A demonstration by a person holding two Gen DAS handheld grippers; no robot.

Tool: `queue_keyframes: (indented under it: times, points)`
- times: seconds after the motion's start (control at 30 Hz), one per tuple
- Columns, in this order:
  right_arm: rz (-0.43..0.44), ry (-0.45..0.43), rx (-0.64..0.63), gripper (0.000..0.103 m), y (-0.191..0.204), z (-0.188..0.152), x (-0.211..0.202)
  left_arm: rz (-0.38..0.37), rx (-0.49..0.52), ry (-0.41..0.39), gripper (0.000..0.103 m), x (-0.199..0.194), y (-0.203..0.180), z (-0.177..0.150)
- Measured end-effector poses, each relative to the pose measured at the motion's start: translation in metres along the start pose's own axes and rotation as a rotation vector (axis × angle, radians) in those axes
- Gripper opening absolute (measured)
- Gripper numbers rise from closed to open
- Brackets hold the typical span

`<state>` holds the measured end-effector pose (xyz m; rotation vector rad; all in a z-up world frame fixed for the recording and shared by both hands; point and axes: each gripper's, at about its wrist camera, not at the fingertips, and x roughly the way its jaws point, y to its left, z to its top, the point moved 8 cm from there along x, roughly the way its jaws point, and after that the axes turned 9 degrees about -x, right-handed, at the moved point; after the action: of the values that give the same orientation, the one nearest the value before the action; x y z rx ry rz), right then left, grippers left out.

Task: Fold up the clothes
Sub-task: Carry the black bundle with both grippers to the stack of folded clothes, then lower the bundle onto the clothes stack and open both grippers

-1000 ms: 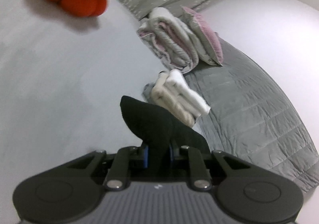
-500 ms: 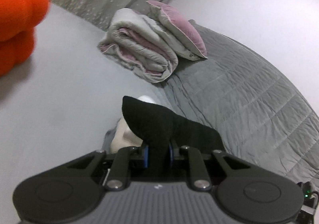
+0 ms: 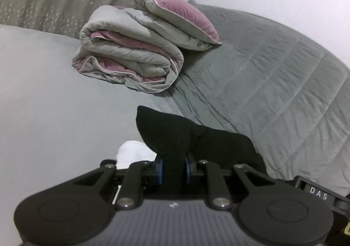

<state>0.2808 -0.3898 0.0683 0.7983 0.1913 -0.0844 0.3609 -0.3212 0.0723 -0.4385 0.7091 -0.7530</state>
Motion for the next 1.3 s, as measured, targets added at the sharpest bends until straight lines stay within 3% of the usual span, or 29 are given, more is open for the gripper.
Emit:
queue_keyframes:
  times: [0.13, 0.27, 0.37, 0.47, 0.53, 0.6, 0.7, 0.83, 0.97, 1.13, 1.2, 1.3]
  points:
    - [-0.062, -0.005, -0.034, 0.031, -0.020, -0.005, 0.011, 0.100, 0.014, -0.011, 0.032, 0.027, 0.009, -0.005]
    - [-0.179, -0.011, -0.093, 0.040, -0.039, -0.013, 0.009, 0.188, 0.017, -0.078, 0.032, 0.023, 0.022, -0.006]
    - [-0.196, -0.068, -0.062, 0.046, -0.050, -0.006, -0.011, 0.209, 0.063, -0.154, 0.032, 0.006, 0.019, -0.001]
    - [-0.184, -0.128, -0.009, 0.047, -0.052, 0.003, -0.029, 0.162, 0.096, -0.196, 0.031, -0.007, 0.009, 0.001]
    - [-0.175, -0.153, -0.036, 0.045, -0.042, 0.004, -0.036, 0.126, 0.098, -0.183, 0.029, -0.008, 0.005, -0.003]
    - [-0.171, -0.170, -0.089, 0.035, -0.029, 0.005, -0.040, 0.105, 0.093, -0.147, 0.026, -0.004, 0.004, -0.011]
    - [-0.169, -0.150, -0.178, 0.034, -0.015, -0.001, -0.032, 0.161, 0.086, -0.042, 0.024, 0.017, 0.015, -0.032]
    - [-0.228, -0.091, -0.207, 0.033, -0.021, -0.009, -0.021, 0.197, 0.064, -0.074, 0.026, 0.006, 0.017, -0.038]
    - [-0.236, -0.089, -0.192, 0.033, -0.022, -0.005, -0.036, 0.238, 0.020, -0.127, 0.045, -0.027, 0.014, -0.037]
    - [-0.259, -0.057, -0.188, 0.035, -0.014, -0.009, -0.062, 0.340, 0.069, -0.075, 0.053, -0.062, 0.009, -0.064]
    - [-0.277, -0.031, -0.225, 0.043, -0.005, -0.015, -0.073, 0.396, 0.069, -0.061, 0.072, -0.083, 0.007, -0.075]
    - [-0.292, 0.012, -0.288, 0.054, 0.011, -0.028, -0.091, 0.470, 0.031, -0.027, 0.088, -0.119, 0.006, -0.095]
